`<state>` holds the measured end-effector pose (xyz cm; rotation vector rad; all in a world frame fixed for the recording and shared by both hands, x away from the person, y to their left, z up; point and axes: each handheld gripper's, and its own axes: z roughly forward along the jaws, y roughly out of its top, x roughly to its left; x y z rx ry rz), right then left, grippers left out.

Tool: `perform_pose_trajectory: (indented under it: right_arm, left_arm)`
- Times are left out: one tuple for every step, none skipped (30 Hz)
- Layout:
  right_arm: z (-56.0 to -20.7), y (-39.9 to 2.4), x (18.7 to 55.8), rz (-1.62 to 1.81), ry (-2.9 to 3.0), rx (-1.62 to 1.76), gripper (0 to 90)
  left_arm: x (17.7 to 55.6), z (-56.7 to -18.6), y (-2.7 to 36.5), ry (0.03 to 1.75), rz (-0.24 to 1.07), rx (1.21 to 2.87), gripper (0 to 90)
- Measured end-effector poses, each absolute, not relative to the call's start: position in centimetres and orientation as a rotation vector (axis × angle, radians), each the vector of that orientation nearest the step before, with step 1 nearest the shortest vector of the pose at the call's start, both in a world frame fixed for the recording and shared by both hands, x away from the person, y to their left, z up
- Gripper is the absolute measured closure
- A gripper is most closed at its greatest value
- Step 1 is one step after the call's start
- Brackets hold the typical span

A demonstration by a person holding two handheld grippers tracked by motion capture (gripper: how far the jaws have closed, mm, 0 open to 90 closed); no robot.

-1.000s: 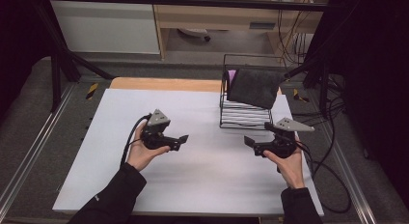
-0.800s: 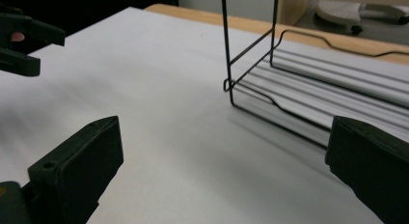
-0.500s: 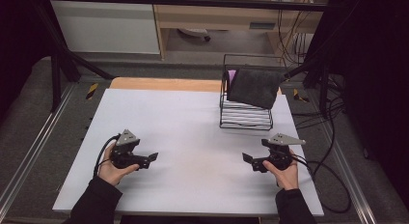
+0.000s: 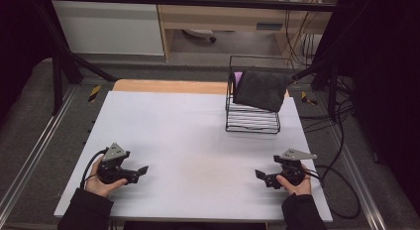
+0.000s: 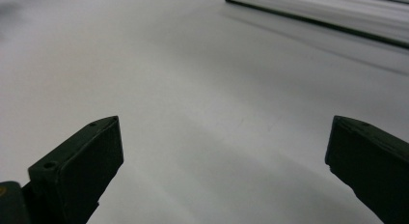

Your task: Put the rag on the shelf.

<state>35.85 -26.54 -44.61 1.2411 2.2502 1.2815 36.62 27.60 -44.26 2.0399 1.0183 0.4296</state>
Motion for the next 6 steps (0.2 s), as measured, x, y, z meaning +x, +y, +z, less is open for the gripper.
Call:
perform_pose_trajectory:
  right_arm:
    - [-44.81, -26.43, 35.93, 1.251, 2.262, 1.239, 0.7]
    - [-44.95, -26.3, 35.95, 1.225, 2.273, 1.233, 0.7]
    - [-45.06, -26.21, 35.97, 1.212, 2.281, 1.229, 0.7]
    - [-45.11, -26.13, 35.98, 1.214, 2.287, 1.23, 0.7]
    - [-45.13, -26.12, 36.01, 1.216, 2.291, 1.221, 0.7]
    - [-45.1, -26.11, 36.02, 1.222, 2.289, 1.225, 0.7]
  left_arm:
    - [36.63, -44.38, 27.55, 1.017, 0.426, 2.045, 6.9]
    - [36.63, -44.45, 27.5, 1.009, 0.424, 2.05, 6.8]
    - [36.63, -44.5, 27.44, 1.007, 0.42, 2.048, 6.7]
    - [36.63, -44.52, 27.43, 1.003, 0.423, 2.048, 6.6]
    - [36.62, -44.53, 27.42, 1.001, 0.421, 2.044, 6.6]
    - [36.61, -44.52, 27.44, 1.0, 0.416, 2.04, 6.6]
